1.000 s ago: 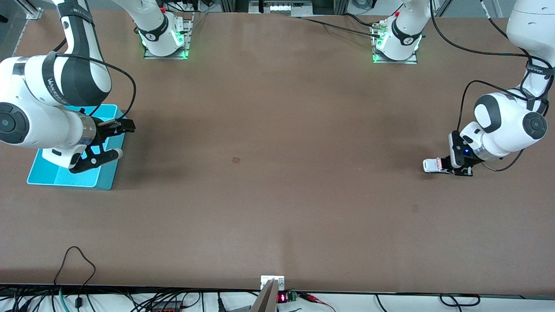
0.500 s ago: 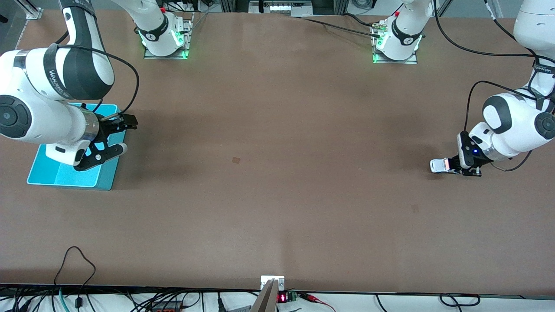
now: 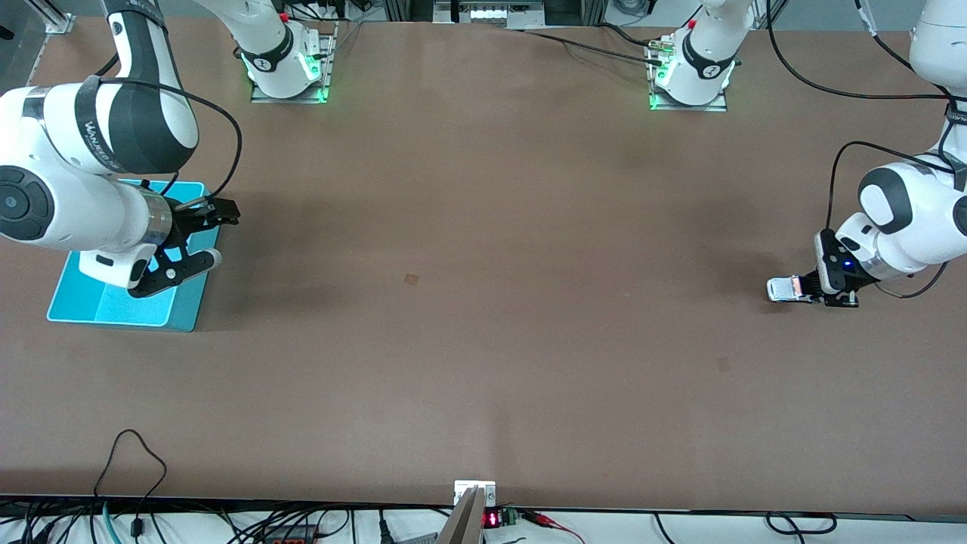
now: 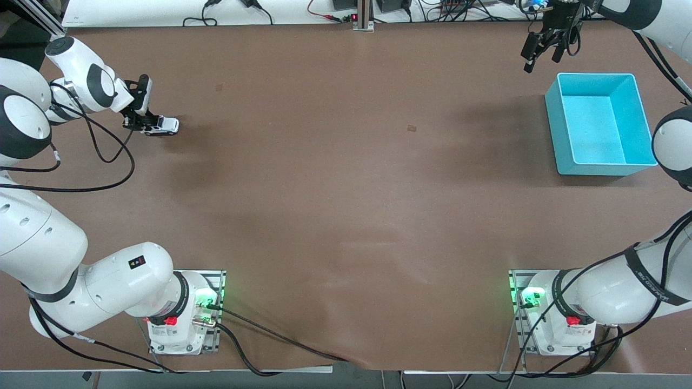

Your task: Wind and store white jeep toy

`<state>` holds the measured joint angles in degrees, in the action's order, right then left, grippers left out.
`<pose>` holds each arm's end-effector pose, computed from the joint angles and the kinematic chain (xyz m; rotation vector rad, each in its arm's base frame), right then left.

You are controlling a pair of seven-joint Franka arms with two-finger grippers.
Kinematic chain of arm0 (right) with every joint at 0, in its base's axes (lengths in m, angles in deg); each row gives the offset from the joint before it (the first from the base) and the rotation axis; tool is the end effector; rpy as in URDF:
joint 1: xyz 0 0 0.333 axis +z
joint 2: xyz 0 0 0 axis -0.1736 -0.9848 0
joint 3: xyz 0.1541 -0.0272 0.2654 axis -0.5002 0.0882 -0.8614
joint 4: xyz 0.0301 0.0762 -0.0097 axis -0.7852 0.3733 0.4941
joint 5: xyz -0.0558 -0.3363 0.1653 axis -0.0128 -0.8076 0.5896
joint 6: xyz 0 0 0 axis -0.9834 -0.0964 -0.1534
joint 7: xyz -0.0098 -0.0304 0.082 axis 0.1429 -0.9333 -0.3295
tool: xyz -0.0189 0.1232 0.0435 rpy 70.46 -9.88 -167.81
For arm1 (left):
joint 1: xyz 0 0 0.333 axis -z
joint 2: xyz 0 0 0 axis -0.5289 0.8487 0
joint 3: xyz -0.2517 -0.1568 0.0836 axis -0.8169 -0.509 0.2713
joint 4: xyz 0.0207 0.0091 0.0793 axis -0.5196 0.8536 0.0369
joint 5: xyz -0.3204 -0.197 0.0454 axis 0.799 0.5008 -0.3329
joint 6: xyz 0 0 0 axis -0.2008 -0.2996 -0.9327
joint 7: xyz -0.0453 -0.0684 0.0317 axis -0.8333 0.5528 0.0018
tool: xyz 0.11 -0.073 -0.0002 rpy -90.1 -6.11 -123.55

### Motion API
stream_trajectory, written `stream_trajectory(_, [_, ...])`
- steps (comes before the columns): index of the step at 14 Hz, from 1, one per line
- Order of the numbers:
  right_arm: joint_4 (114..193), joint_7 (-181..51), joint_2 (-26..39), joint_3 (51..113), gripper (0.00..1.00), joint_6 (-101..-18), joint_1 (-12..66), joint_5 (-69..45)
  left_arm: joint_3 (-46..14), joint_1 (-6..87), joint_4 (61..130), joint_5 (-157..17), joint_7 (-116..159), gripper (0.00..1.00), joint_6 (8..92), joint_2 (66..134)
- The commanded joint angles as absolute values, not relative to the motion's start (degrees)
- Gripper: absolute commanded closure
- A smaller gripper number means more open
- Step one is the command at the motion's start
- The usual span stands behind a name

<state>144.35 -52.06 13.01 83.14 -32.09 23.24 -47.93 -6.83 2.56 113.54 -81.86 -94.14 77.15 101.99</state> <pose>0.5853 0.0769 0.4218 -3.0189 -0.6617 0.5040 0.5470 0.2023 0.1820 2.2045 -2.2011 0.0624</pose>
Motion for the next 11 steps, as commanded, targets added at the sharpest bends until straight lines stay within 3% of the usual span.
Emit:
stream_trajectory(1, [144.27,-52.07,13.30,83.13,0.00,-31.16,22.74,-45.16,-6.86,0.29,112.66,-85.96,-95.01,0.77,78.56,109.42])
stream_trajectory(3, [144.27,-52.07,13.30,83.13,0.00,-31.16,22.57,-45.16,-6.94,0.02,112.66,-86.32,-95.10,0.72,78.48,109.24])
stream_trajectory(4, [144.27,-52.07,13.30,83.13,0.00,-31.16,22.65,-45.16,-7.03,-0.06,112.57,-86.24,-94.93,0.57,78.39,108.89])
stream_trajectory(5, [144.27,-52.16,13.30,83.13,0.00,-31.16,22.65,-45.16,-7.73,-0.06,112.57,-86.06,-95.01,0.03,78.22,108.19])
stream_trajectory(11, [144.27,-52.16,13.30,83.13,0.00,-31.16,22.66,-45.07,-15.90,-2.53,109.85,-85.97,-94.84,0.00,64.26,99.50])
